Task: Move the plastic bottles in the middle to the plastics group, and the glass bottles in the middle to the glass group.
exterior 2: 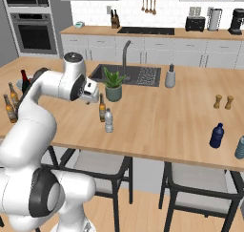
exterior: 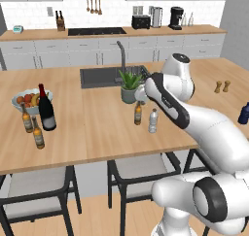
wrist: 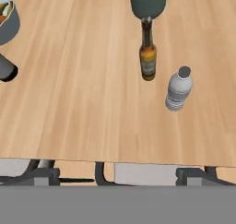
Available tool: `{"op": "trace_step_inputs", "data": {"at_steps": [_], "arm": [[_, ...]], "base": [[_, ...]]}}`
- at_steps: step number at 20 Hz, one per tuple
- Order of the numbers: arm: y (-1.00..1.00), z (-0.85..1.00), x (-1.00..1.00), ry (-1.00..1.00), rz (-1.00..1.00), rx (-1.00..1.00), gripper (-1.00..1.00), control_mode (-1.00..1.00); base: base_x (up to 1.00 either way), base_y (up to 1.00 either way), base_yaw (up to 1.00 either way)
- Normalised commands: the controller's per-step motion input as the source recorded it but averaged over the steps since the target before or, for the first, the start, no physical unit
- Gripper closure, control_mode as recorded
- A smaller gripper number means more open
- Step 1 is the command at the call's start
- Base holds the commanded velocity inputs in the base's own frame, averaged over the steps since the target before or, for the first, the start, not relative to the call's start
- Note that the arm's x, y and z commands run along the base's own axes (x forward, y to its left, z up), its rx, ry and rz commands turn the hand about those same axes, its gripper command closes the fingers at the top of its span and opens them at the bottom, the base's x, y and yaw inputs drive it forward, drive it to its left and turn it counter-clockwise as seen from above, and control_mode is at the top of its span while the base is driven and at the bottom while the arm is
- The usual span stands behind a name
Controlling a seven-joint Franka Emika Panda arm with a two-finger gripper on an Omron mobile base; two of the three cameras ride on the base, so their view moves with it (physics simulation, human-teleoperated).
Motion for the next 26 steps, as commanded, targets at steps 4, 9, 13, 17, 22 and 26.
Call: {"op": "trace_step_inputs", "data": {"at_steps": [4, 9, 13, 17, 22, 26], "arm": [[-1.0, 0.0, 0.0, 0.29, -0.01, -0.03, -1.0, -1.0], [-0.61, -0.36, 0.0, 0.19, 0.0, -0.07, -1.0, -1.0], [-0.09, -0.49, 0.06, 0.0, 0.0, -0.09, -1.0, -1.0], [0.0, -0.06, 0.44, 0.0, 0.0, -0.13, -1.0, -1.0], [0.0, -0.14, 0.6, -0.13, 0.0, -0.03, -1.0, -1.0], [0.0, -0.36, 0.46, -0.15, 0.0, 0.0, -1.0, -1.0]], "base": [[0.0, 0.0, 0.0], [0.0, 0.0, 0.0], [0.0, 0.0, 0.0], [0.0, 0.0, 0.0], [0.0, 0.0, 0.0], [0.0, 0.0, 0.0]]}}
